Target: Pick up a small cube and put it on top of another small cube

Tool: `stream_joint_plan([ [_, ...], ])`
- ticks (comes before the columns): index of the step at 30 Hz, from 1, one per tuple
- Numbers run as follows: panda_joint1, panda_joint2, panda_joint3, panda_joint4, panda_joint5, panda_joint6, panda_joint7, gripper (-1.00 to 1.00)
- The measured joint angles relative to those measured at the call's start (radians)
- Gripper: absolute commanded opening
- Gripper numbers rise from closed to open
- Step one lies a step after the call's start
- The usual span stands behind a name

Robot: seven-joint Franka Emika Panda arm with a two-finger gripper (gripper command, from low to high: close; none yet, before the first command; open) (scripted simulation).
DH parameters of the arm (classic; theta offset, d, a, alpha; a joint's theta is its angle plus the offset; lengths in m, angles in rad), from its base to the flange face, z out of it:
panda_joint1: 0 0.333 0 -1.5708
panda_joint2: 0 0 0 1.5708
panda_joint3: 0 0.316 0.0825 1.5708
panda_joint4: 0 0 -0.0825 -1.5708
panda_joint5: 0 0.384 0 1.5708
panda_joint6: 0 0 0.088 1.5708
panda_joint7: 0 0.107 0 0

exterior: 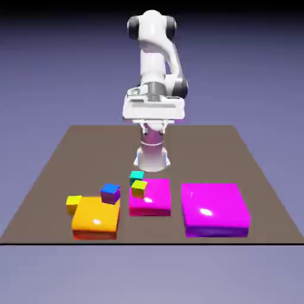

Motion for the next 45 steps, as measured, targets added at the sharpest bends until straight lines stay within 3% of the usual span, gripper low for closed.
stream_joint_plan([
  [45,0.735,-0.218,-1.631,0.081,-0.152,0.219,-0.960,0.00],
])
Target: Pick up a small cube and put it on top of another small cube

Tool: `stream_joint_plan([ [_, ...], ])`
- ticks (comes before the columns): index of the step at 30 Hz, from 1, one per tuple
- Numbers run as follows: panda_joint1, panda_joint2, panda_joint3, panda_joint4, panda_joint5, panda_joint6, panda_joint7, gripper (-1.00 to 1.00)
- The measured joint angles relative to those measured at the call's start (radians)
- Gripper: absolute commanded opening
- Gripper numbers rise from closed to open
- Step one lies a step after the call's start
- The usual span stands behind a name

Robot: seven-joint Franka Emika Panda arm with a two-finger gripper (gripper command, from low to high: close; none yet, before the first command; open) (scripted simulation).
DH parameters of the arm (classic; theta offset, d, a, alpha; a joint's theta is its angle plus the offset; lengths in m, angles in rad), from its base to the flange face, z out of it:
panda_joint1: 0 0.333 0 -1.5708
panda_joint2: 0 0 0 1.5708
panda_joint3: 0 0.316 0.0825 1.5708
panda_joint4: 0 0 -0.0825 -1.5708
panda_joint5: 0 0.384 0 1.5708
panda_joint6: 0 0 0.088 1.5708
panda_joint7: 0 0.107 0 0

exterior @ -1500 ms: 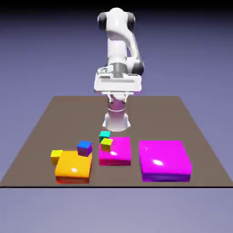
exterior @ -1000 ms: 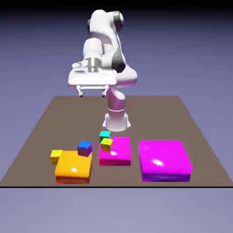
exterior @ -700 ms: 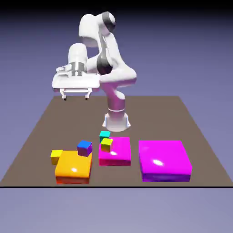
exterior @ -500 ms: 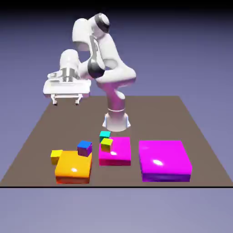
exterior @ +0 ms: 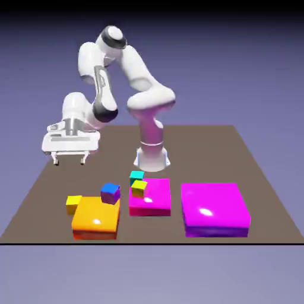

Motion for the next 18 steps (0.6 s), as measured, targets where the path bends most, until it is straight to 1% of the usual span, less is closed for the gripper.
stream_joint_plan([
  [11,0.180,-0.053,-0.399,0.020,-0.037,0.053,-0.235,0.00],
  [13,0.182,-0.054,-0.404,0.020,-0.038,0.054,-0.238,0.00],
  [18,0.363,-0.152,-0.529,0.109,-0.017,0.138,-0.272,0.00],
])
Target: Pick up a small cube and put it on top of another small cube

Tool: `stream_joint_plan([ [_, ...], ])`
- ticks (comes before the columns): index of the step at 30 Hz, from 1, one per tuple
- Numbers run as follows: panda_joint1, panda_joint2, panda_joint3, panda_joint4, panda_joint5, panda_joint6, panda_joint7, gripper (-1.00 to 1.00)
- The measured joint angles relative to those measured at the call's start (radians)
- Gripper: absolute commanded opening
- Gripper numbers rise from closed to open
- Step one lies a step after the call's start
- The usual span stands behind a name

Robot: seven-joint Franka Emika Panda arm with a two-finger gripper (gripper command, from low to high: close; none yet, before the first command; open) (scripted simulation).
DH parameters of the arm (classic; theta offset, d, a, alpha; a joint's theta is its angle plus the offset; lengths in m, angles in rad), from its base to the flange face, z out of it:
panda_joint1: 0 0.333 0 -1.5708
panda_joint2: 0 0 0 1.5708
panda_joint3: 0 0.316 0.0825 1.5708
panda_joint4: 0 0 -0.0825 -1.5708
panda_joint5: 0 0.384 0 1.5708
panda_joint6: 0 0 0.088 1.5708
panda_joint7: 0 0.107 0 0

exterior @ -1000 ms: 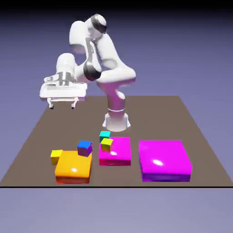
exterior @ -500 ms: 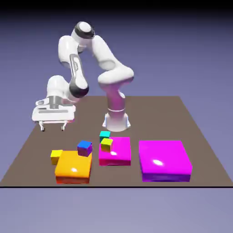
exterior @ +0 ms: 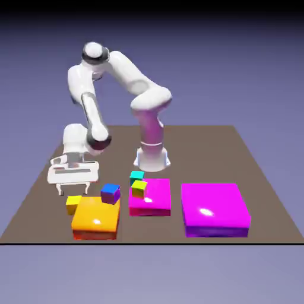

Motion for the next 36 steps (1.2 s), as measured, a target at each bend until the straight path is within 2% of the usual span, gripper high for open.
stream_joint_plan([
  [1,0.036,-0.020,-0.025,0.018,0.004,0.017,-0.007,0.00],
  [2,0.072,-0.039,-0.050,0.036,0.008,0.034,-0.014,-1.00],
  [4,0.072,-0.039,-0.050,0.036,0.008,0.033,-0.014,-1.00],
  [11,-0.181,0.098,0.125,-0.089,-0.021,-0.085,0.035,-1.00],
  [36,-0.639,0.268,0.977,-0.387,0.116,-0.220,0.315,-1.00],
])
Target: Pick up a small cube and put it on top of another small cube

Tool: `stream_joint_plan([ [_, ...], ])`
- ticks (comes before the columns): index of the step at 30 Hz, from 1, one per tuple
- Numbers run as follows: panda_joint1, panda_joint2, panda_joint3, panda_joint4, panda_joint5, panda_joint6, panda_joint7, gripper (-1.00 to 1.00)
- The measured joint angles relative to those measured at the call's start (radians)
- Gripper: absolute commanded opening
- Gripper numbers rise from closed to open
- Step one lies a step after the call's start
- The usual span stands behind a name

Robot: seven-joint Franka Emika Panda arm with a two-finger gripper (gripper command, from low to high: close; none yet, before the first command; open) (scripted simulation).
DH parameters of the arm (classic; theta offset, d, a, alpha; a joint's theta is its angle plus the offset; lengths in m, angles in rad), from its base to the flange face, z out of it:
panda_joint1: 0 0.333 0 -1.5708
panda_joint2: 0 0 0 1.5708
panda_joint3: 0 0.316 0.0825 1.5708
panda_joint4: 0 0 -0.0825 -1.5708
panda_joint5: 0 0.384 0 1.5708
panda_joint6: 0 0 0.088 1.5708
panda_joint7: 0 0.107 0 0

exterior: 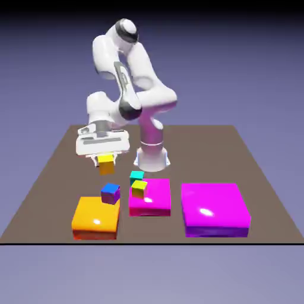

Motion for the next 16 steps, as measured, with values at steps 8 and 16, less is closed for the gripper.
stream_joint_plan([
  [8,0.290,0.015,-0.242,0.046,0.034,0.132,-0.046,-1.00],
  [16,0.535,0.029,-0.447,0.084,0.063,0.244,-0.086,1.00],
])
